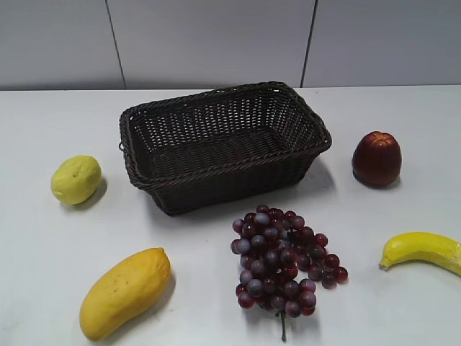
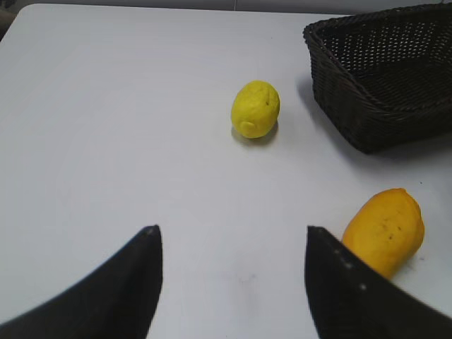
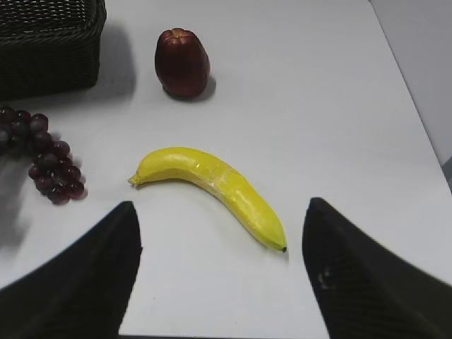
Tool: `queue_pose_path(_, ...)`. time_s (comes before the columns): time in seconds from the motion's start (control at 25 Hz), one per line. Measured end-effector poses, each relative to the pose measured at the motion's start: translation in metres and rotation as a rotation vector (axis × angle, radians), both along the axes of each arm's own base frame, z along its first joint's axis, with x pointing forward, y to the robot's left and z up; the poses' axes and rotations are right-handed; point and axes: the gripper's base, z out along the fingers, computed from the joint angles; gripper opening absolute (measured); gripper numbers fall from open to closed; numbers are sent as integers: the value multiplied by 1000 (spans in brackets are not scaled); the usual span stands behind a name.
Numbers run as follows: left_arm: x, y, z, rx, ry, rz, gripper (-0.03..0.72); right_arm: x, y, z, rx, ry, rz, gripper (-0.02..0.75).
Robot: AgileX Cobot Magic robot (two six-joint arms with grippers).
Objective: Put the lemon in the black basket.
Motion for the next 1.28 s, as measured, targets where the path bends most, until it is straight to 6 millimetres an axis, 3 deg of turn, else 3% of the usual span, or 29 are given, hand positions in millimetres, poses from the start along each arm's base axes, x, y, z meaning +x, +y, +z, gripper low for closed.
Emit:
queue_pose_path(1.0,0,0,0,0,0,0,454,0,0,0,0,0,0,583)
queue_pose_path(1.08,0,-1,1,-9,-5,-5,486,0,0,0,0,0,0,583)
queue_pose_path(1.16,3,-2,5,-25,-18,-11,594,0,0,0,0,0,0,583)
queue_pose_path(1.28,18,-2,19,-37,-53,2,650,0,0,0,0,0,0,583)
